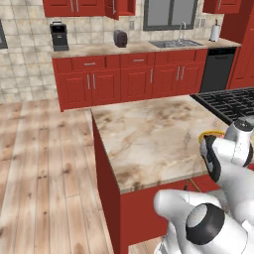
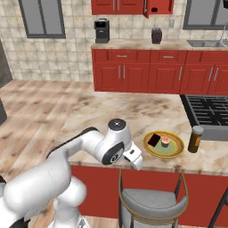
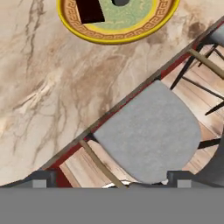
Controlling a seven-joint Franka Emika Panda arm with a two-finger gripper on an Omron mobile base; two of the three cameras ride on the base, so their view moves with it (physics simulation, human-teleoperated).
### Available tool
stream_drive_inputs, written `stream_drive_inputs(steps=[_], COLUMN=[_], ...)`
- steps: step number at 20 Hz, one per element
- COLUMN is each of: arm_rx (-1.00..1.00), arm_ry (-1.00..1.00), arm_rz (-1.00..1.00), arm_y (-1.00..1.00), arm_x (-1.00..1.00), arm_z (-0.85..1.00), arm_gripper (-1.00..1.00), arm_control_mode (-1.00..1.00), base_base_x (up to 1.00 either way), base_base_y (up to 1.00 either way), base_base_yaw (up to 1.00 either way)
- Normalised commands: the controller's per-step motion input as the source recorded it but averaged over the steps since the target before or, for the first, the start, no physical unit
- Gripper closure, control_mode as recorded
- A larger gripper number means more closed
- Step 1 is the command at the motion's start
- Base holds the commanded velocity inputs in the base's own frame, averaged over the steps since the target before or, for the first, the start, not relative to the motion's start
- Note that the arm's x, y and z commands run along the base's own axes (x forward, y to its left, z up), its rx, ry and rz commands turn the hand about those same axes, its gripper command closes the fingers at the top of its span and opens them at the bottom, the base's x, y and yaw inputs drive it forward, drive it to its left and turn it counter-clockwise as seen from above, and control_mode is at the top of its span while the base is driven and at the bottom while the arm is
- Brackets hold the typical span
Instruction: Take the cinnamon bottle from the cabinet and place it on the dining table, next to the plate with the cupcake. Then take the chocolate from the dining counter and place it on the cupcake plate.
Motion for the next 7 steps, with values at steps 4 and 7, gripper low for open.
stream_drive_inputs(steps=[4, 7], arm_rx=[-0.02, 0.0], arm_ry=[0.0, 0.0], arm_rz=[0.01, 0.08], arm_y=[0.36, 0.35], arm_x=[-0.69, -0.61], arm_z=[0.18, 0.2], arm_gripper=[-1.0, -1.0], arm_control_mode=[-1.0, -1.0], base_base_x=[0.0, 0.0], base_base_y=[0.0, 0.0], base_base_yaw=[0.0, 0.0])
